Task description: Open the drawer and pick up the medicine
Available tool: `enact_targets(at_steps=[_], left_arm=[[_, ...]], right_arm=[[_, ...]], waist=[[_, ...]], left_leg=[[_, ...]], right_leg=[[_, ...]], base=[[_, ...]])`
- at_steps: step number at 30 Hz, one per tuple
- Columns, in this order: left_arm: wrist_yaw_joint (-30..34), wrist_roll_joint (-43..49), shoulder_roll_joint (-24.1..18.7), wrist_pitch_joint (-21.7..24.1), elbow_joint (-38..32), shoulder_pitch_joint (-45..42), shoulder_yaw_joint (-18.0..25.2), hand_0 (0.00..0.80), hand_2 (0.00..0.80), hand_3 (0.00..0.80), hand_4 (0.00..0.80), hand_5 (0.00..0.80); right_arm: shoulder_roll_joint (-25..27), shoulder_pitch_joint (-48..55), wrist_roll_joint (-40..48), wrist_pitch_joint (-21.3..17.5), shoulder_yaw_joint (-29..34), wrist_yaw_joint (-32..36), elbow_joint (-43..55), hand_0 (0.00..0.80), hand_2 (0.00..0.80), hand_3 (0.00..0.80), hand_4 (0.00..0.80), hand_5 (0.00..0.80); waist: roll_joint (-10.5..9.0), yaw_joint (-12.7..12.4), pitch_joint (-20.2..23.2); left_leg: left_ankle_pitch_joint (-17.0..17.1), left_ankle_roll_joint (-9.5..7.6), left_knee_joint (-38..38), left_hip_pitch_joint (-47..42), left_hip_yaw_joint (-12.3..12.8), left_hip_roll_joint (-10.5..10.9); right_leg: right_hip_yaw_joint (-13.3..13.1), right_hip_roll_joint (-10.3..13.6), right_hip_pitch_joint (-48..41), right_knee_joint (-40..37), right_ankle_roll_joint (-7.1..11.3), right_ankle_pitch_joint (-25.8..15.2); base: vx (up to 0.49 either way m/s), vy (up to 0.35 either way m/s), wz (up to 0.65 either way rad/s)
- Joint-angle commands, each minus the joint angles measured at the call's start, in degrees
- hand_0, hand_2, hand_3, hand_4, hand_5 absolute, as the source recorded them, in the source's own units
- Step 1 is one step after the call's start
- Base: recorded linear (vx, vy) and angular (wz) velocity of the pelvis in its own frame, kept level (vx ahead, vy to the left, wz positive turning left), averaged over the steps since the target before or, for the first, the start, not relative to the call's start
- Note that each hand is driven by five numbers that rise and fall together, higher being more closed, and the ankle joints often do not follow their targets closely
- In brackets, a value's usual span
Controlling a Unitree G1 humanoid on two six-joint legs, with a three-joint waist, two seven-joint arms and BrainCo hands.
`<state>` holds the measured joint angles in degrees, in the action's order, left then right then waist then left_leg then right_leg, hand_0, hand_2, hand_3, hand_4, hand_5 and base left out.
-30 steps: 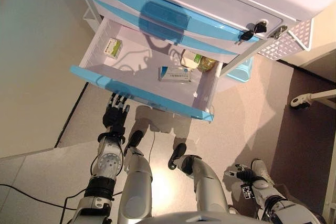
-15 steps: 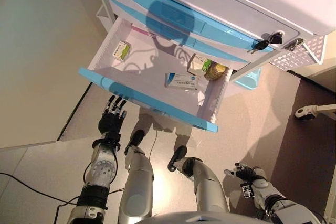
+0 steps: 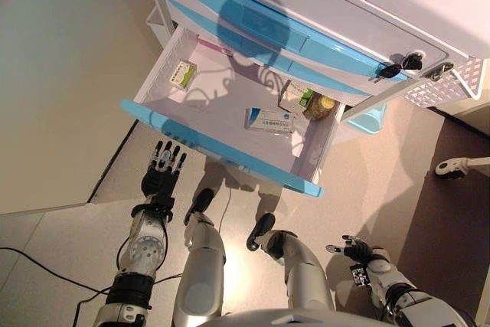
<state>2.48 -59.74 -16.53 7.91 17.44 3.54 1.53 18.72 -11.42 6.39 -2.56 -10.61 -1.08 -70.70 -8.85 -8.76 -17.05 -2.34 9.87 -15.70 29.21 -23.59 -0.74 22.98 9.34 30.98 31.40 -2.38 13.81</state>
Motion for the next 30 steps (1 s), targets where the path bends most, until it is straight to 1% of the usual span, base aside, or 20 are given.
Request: enact_targets(at_steps=[1,4,5,6,8,11,12,13,14,15,16,17,18,22,23,25,27,28,29,30], left_arm=[[-3.88,9.70,-1.21,3.70,-1.95,-1.10,4.38,0.000,0.000,0.000,0.000,0.000],[-7.58,13.65,-1.02,4.30,-1.25,-2.48,8.08,0.000,0.000,0.000,0.000,0.000],[-7.58,13.65,-1.01,4.30,-1.25,-2.48,8.08,0.000,0.000,0.000,0.000,0.000],[-10.34,16.53,-1.18,4.78,0.58,-2.87,9.96,0.000,0.000,0.000,0.000,0.000],[-13.19,21.58,-1.92,4.40,3.85,-3.18,11.03,0.000,0.000,0.000,0.000,0.000],[-16.60,28.72,-3.68,3.38,13.08,-3.28,11.79,0.000,0.000,0.000,0.000,0.000],[-16.74,29.31,-3.97,2.88,15.95,-3.14,11.54,0.000,0.000,0.000,0.000,0.000],[-16.73,29.30,-3.98,2.89,15.97,-3.12,11.53,0.000,0.000,0.000,0.000,0.000],[-17.42,30.75,-4.51,2.08,21.93,-2.82,11.02,0.000,0.000,0.000,0.000,0.000],[-16.99,30.18,-4.34,1.20,26.79,-2.40,10.89,0.000,0.000,0.000,0.000,0.000],[-16.79,30.78,-4.95,1.27,29.73,-2.06,10.67,0.000,0.000,0.000,0.000,0.000],[-16.78,30.78,-4.96,1.29,29.75,-2.05,10.66,0.000,0.000,0.000,0.000,0.000],[-16.47,33.29,-5.53,0.36,35.73,-1.92,9.94,0.000,0.000,0.000,0.000,0.000],[-15.05,38.48,-6.30,-1.48,46.08,-2.44,9.53,0.000,0.000,0.000,0.000,0.000],[-14.18,39.84,-6.28,-1.91,47.53,-2.63,9.01,0.000,0.000,0.000,0.000,0.000],[-12.92,43.99,-5.93,-3.11,50.42,-3.50,7.59,0.000,0.000,0.000,0.000,0.000],[-11.21,43.89,-5.10,-3.18,50.85,-4.77,8.10,0.000,0.000,0.000,0.000,0.000],[-10.54,45.30,-4.35,-3.52,51.85,-5.69,7.89,0.000,0.000,0.000,0.000,0.000],[-10.52,45.31,-4.35,-3.52,51.85,-5.72,7.87,0.000,0.000,0.000,0.000,0.000],[-10.36,45.94,-4.24,-3.53,52.32,-5.91,7.88,0.000,0.000,0.000,0.000,0.000]], right_arm=[[3.53,3.12,2.62,0.08,1.82,-1.50,0.42,0.000,0.000,0.000,0.000,0.000],[3.99,3.29,2.73,0.33,3.15,-2.14,0.17,0.000,0.000,0.000,0.000,0.000],[3.99,3.29,2.73,0.33,3.15,-2.14,0.17,0.000,0.000,0.000,0.000,0.000],[4.38,3.40,2.75,0.46,3.77,-2.32,-0.03,0.000,0.000,0.000,0.000,0.000],[4.50,3.52,2.83,0.60,4.46,-2.53,-0.52,0.000,0.000,0.000,0.000,0.000],[4.80,3.71,3.39,0.31,5.52,-3.05,-0.65,0.000,0.000,0.000,0.000,0.000],[4.97,3.91,3.64,0.23,5.88,-3.25,-0.38,0.000,0.000,0.000,0.000,0.000],[4.97,3.91,3.64,0.23,5.89,-3.25,-0.37,0.000,0.000,0.000,0.000,0.000],[5.07,4.09,4.75,-0.07,6.94,-3.80,-0.21,0.000,0.000,0.000,0.000,0.000],[5.06,4.08,5.09,-0.24,7.13,-3.94,0.14,0.000,0.000,0.000,0.000,0.000],[5.16,4.26,5.17,-0.34,7.23,-4.01,0.35,0.000,0.000,0.000,0.000,0.000],[5.16,4.26,5.17,-0.34,7.24,-4.01,0.36,0.000,0.000,0.000,0.000,0.000],[5.03,4.66,5.09,-0.98,7.04,-4.25,2.54,0.000,0.000,0.000,0.000,0.000],[5.25,5.89,5.43,-2.86,7.01,-4.82,11.99,0.000,0.000,0.000,0.000,0.000],[5.37,6.26,5.34,-3.25,6.81,-4.78,14.75,0.000,0.000,0.000,0.000,0.000],[5.99,6.78,5.25,-4.20,6.44,-4.27,23.77,0.000,0.000,0.000,0.000,0.000],[6.29,7.83,5.22,-4.95,6.71,-3.74,30.10,0.000,0.000,0.000,0.000,0.000],[6.57,8.85,5.00,-5.74,6.51,-3.00,36.99,0.000,0.000,0.000,0.000,0.000],[6.57,8.97,4.98,-5.66,6.55,-3.01,37.14,0.000,0.000,0.000,0.000,0.000],[6.73,9.43,4.71,-6.08,6.51,-2.62,40.21,0.000,0.000,0.000,0.000,0.000]], waist=[[1.68,1.35,3.24],[2.26,2.17,5.42],[2.27,2.16,5.39],[2.77,2.62,6.78],[3.62,3.08,8.08],[4.81,4.25,10.21],[5.28,4.76,11.06],[5.29,4.74,10.99],[5.95,5.54,12.61],[6.17,6.24,13.54],[6.31,6.43,14.07],[6.31,6.40,14.01],[6.47,7.22,15.54],[6.58,8.54,17.74],[6.56,8.72,18.08],[6.58,9.07,18.45],[6.59,8.92,18.73],[6.40,8.98,18.87],[6.39,8.92,18.86],[6.26,8.92,18.96]], left_leg=[[6.52,-7.39,3.50,1.90,2.18,4.82],[6.09,-7.42,5.25,-1.28,3.52,4.38],[6.09,-7.42,5.26,-1.32,3.53,4.37],[5.96,-7.40,6.69,-3.70,4.47,4.10],[6.31,-7.58,8.84,-7.13,5.62,3.78],[6.36,-7.65,12.27,-12.32,7.62,3.16],[6.77,-7.66,13.43,-13.73,8.16,2.97],[6.79,-7.65,13.49,-13.83,8.16,2.94],[6.91,-7.73,15.63,-16.67,8.95,2.96],[6.93,-7.72,16.47,-17.86,9.59,3.00],[6.90,-7.76,17.41,-19.38,10.00,2.91],[6.91,-7.76,17.45,-19.46,10.01,2.90],[6.74,-7.89,18.94,-21.62,11.12,2.90],[5.73,-8.18,20.13,-24.52,13.67,2.79],[5.47,-8.26,20.23,-25.13,14.45,2.79],[4.97,-8.46,20.31,-25.88,16.01,2.96],[4.63,-8.67,20.39,-26.65,16.77,3.02],[4.41,-8.84,20.47,-27.33,17.52,3.11],[4.39,-8.84,20.48,-27.40,17.56,3.10],[4.27,-8.89,20.58,-27.71,17.70,3.17]], right_leg=[[-1.51,-1.86,-3.86,-6.60,5.86,-7.06],[-3.11,-2.10,-7.05,-9.75,6.51,-8.24],[-3.11,-2.11,-7.08,-9.76,6.51,-8.25],[-4.05,-1.98,-9.70,-12.30,6.93,-8.97],[-4.76,-2.06,-13.11,-15.16,7.45,-10.25],[-5.92,-2.05,-17.44,-18.99,8.23,-11.03],[-6.11,-2.13,-18.62,-20.57,8.50,-11.69],[-6.12,-2.16,-18.72,-20.65,8.50,-11.72],[-6.58,-2.35,-21.45,-23.35,8.90,-12.22],[-6.95,-2.43,-22.44,-24.50,9.14,-12.50],[-7.31,-2.66,-23.80,-25.77,9.29,-12.74],[-7.32,-2.68,-23.87,-25.81,9.29,-12.76],[-8.31,-2.78,-25.95,-27.89,9.65,-13.39],[-10.46,-2.65,-28.36,-30.85,10.22,-14.51],[-11.08,-2.73,-28.70,-31.43,10.35,-14.83],[-12.33,-2.47,-29.06,-32.37,10.73,-15.71],[-13.38,-2.35,-29.46,-32.93,10.87,-16.08],[-13.97,-2.27,-29.88,-33.19,11.05,-16.30],[-14.01,-2.28,-29.93,-33.21,11.06,-16.30],[-14.16,-2.22,-30.18,-33.51,11.06,-16.51]], base=[[0.097,0.073,-0.15],[0.093,0.074,-0.21],[0.131,0.102,-0.28],[0.137,0.108,-0.28],[0.162,0.134,-0.49],[0.139,0.109,-0.36],[0.087,0.053,-0.22],[0.134,0.086,-0.29],[0.143,0.088,-0.28],[0.185,0.108,-0.40],[0.089,0.052,-0.39],[0.121,0.068,-0.37],[0.108,0.083,-0.33],[0.090,0.078,-0.33],[0.044,0.071,-0.42],[0.027,0.074,-0.45],[0.032,0.076,-0.33],[0.022,0.054,-0.33],[0.023,0.044,-0.38],[0.017,0.020,-0.21]])
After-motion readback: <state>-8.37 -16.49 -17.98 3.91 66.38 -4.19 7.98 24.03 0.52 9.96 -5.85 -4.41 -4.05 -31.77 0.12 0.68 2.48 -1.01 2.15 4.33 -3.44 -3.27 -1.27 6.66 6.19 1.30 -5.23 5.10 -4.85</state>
